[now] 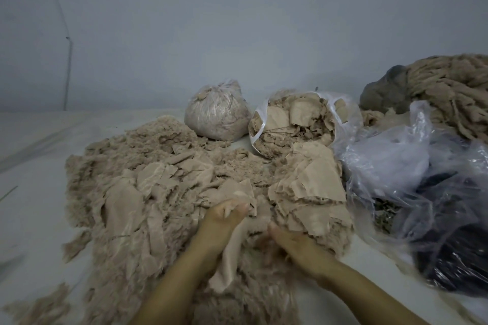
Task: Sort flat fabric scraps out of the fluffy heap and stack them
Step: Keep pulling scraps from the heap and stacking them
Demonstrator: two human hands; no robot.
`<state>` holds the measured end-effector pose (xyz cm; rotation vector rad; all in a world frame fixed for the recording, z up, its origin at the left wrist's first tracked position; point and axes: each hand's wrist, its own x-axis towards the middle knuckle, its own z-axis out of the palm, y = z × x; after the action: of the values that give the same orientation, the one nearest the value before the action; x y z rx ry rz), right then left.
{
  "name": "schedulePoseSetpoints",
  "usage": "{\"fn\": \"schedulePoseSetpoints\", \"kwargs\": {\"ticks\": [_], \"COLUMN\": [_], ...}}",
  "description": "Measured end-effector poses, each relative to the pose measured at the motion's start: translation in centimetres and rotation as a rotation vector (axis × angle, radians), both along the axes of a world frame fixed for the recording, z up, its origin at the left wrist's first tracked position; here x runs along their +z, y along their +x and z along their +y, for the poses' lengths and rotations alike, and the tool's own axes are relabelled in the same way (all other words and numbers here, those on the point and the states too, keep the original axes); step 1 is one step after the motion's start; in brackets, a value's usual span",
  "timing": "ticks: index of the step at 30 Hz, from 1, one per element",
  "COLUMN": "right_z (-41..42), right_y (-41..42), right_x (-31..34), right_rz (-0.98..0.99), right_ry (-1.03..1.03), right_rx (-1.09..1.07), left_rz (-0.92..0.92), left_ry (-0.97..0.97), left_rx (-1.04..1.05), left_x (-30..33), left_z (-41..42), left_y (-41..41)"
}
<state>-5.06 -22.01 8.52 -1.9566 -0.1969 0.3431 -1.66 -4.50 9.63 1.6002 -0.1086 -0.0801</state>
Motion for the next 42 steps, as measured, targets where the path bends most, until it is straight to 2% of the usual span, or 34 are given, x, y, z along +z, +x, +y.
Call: {"fn": "schedulePoseSetpoints", "kwargs": {"ticks": [3,6,7,9,11,13,14,15,17,19,20,21,23,25,26,29,30,33,35,38,42], "right_z": [0.8,0.8,0.1,-2.4,-5.2,-6.6,-6.6,-6.0,-3.6,-0.6,0.6,1.7,3.4,4.5,4.7,4.5,4.4,4.0,3.8,4.5,3.9], "right_y": [0.5,1.9,2.6,4.8,6.9,7.2,7.0,6.4,4.9,3.6,3.3,3.2,3.4,3.8,4.1,4.4,4.3,3.6,3.2,1.9,0.4], "right_x": [-0.2,0.0,0.6,2.5,4.2,4.7,4.5,4.1,2.6,1.2,0.5,-0.1,-1.1,-1.6,-2.0,-2.5,-2.4,-1.8,-1.7,-2.1,-2.6], "right_rz": [-0.019,-0.046,-0.055,-0.16,-0.309,-0.37,-0.4,-0.435,-0.32,0.02,0.201,0.337,0.475,0.42,0.333,-0.016,-0.076,-0.139,-0.094,0.219,0.434], "right_ry": [0.258,0.365,0.418,0.435,0.148,-0.179,-0.218,-0.206,-0.063,0.215,0.334,0.411,0.536,0.64,0.621,0.316,0.248,0.223,0.282,0.569,0.682], "right_rx": [0.008,-0.179,-0.296,-0.558,-0.792,-0.92,-0.915,-0.853,-0.602,-0.427,-0.392,-0.369,-0.364,-0.456,-0.514,-0.589,-0.601,-0.606,-0.597,-0.44,-0.411], "left_rz": [-0.021,-0.109,-0.186,-0.427,-0.58,-0.526,-0.483,-0.448,-0.509,-0.637,-0.687,-0.72,-0.741,-0.77,-0.777,-0.698,-0.676,-0.6,-0.546,-0.471,-0.398], "left_ry": [0.063,0.08,0.178,0.553,0.911,1.199,1.263,1.244,0.985,0.733,0.677,0.655,0.676,0.746,0.786,0.874,0.917,1.042,1.069,1.058,0.979], "left_rx": [-0.166,-0.014,0.066,0.231,0.317,0.313,0.297,0.28,0.289,0.312,0.298,0.262,0.133,-0.016,-0.088,-0.175,-0.16,-0.147,-0.171,-0.158,-0.125], "left_x": [-0.7,-0.7,-0.7,-0.4,-0.4,-0.6,-0.6,-0.5,-0.4,-0.3,-0.4,-0.6,-1.4,-2.6,-3.0,-3.8,-4.3,-5.5,-6.2,-6.8,-5.5], "left_z": [-1.2,-1.0,-0.5,0.9,2.4,3.6,3.9,4.0,3.5,2.5,2.0,1.6,1.3,1.7,2.0,3.2,3.5,3.9,3.7,4.0,4.6], "left_y": [-0.9,-0.4,0.2,1.3,2.2,3.2,3.5,3.6,3.3,2.4,1.7,1.0,-0.4,-1.1,-1.4,-1.2,-0.8,-0.1,0.4,1.5,3.1]}}
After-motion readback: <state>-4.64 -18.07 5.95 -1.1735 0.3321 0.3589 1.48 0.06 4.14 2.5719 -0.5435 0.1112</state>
